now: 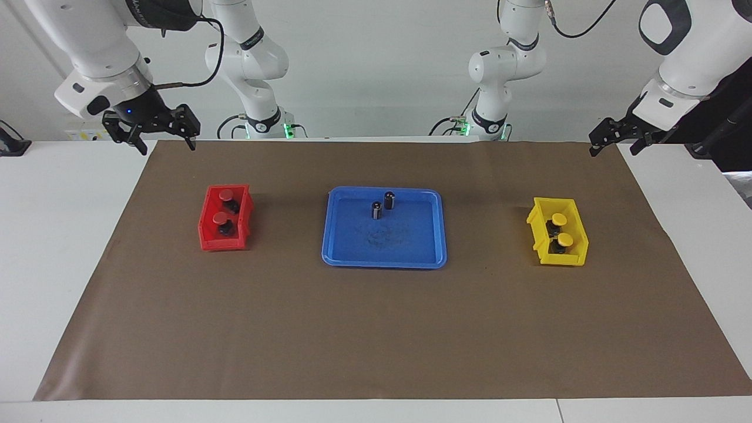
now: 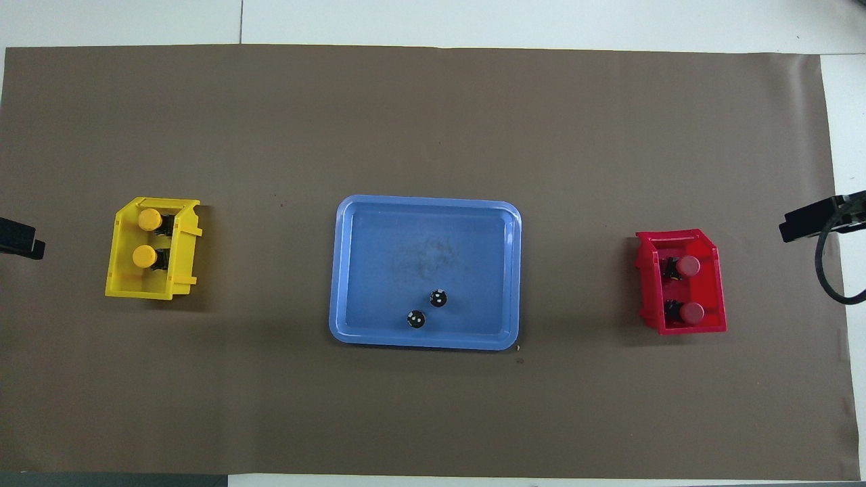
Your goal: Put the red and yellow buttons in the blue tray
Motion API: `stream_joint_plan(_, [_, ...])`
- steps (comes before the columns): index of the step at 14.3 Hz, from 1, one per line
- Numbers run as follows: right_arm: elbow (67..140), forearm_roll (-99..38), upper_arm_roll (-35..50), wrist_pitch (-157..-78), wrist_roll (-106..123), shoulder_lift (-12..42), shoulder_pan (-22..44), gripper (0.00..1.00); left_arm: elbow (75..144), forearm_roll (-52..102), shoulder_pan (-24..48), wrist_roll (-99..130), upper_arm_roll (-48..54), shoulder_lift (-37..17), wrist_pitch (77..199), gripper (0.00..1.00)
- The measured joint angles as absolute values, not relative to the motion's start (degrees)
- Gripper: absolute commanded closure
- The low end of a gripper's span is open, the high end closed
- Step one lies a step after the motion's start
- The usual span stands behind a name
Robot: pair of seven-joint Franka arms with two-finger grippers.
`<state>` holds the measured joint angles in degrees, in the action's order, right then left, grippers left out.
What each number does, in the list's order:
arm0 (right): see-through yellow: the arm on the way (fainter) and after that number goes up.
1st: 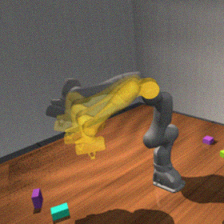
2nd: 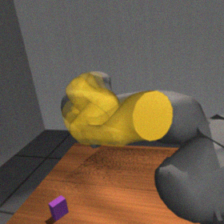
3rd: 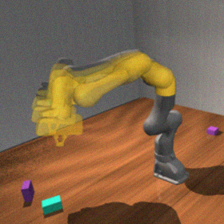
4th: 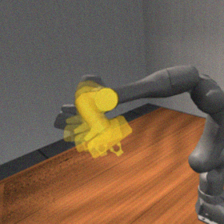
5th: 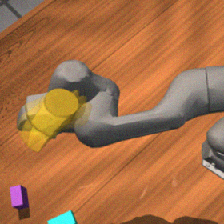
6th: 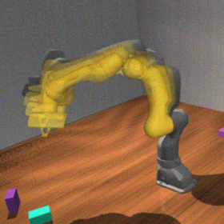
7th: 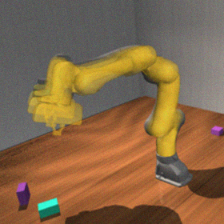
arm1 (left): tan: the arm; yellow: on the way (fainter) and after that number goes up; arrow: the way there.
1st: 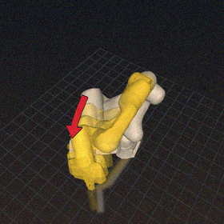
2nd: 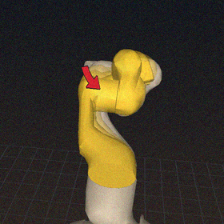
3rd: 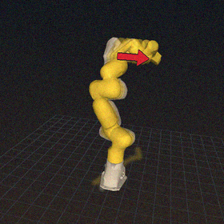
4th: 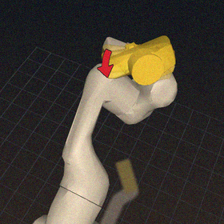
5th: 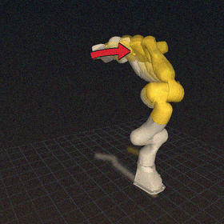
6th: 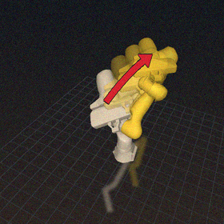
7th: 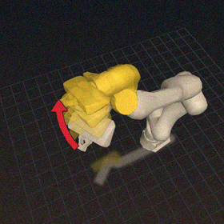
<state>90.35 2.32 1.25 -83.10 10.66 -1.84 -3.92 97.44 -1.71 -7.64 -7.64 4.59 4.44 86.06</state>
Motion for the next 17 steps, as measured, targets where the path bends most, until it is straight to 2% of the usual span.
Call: stream_joint_plan(17, [91.5,2.3,1.2,-86.0,10.6,-1.7,-3.2,0.00,97.4,-1.7,-5.9,-7.8,5.3,4.5,86.0,0.00])
